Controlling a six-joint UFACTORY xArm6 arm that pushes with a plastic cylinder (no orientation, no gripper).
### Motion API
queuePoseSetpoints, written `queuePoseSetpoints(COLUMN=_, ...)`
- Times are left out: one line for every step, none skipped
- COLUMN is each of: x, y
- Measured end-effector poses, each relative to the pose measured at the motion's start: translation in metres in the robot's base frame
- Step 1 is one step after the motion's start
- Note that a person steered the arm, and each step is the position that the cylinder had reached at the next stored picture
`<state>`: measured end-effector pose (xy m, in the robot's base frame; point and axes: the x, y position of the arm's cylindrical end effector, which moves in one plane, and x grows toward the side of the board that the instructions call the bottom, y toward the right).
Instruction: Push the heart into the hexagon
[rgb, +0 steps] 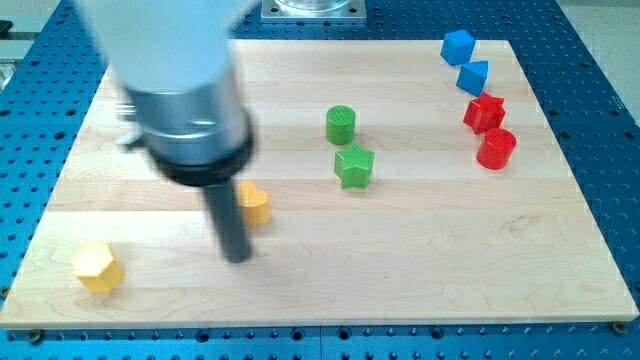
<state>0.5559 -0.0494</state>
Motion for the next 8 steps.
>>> queuePoseSetpoints(x=-0.032, y=0.058)
queuePoseSetpoints(x=-0.070, y=0.011)
queuePoseSetpoints(x=-0.042, y=-0.089)
queuePoseSetpoints(x=-0.020, y=-0.141)
queuePoseSetpoints(x=-0.053, y=-0.071)
queuePoseSetpoints(x=-0.027, y=-0.035)
queuePoseSetpoints(x=-0.015, y=-0.077)
queuePoseSetpoints(x=-0.015, y=-0.101)
